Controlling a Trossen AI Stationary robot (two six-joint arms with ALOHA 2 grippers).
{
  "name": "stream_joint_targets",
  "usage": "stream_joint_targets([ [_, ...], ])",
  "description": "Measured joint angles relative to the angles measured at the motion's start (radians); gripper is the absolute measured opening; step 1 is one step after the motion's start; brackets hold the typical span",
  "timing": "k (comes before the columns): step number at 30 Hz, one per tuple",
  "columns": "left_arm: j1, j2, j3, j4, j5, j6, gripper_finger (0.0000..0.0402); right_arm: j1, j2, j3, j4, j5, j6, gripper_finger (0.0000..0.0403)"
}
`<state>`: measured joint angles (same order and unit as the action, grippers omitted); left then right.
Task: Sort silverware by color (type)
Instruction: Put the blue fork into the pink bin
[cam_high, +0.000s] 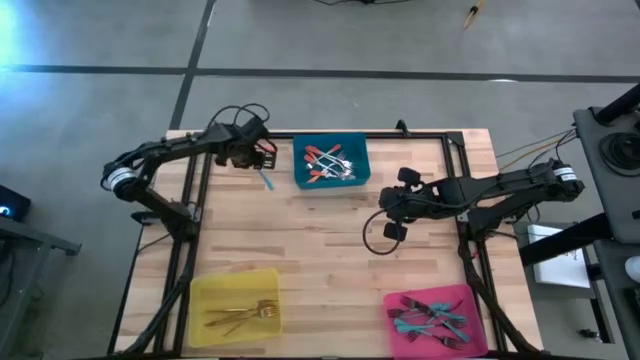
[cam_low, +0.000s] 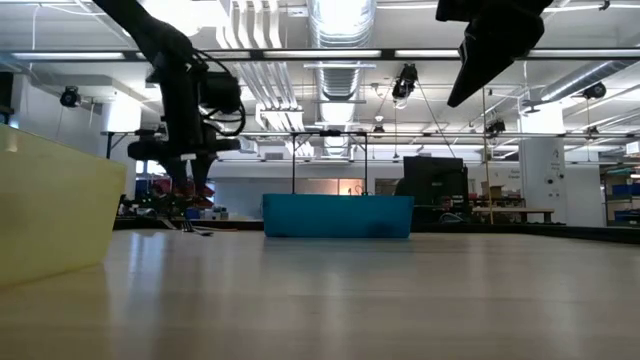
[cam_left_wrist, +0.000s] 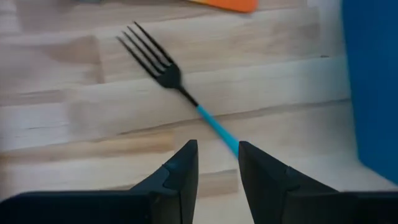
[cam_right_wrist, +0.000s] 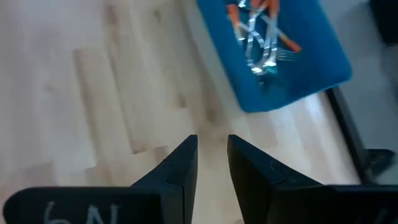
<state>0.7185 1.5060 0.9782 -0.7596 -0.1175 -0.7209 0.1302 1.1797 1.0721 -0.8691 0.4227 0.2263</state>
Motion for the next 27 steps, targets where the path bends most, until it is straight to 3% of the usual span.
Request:
stream_joint_targets([
  [5, -0.002, 0.075, -0.008, 0.083, 0.028, -0.045, 0.0097, -0.014, 0.000, 0.000, 0.001, 0.051, -0.001, 0.0079],
  [16, -0.003, 0.282, 0.075, 0.072, 0.019, -0.122, 0.0097, -0.039, 0.000, 0.000, 0.001, 0.050, -0.028, 0.0079],
  [27, -0.019, 0.297, 0.081, 0.045, -0.031, -0.164, 0.0097, -0.039, 0.000, 0.000, -0.011, 0.050, -0.040, 0.0079],
])
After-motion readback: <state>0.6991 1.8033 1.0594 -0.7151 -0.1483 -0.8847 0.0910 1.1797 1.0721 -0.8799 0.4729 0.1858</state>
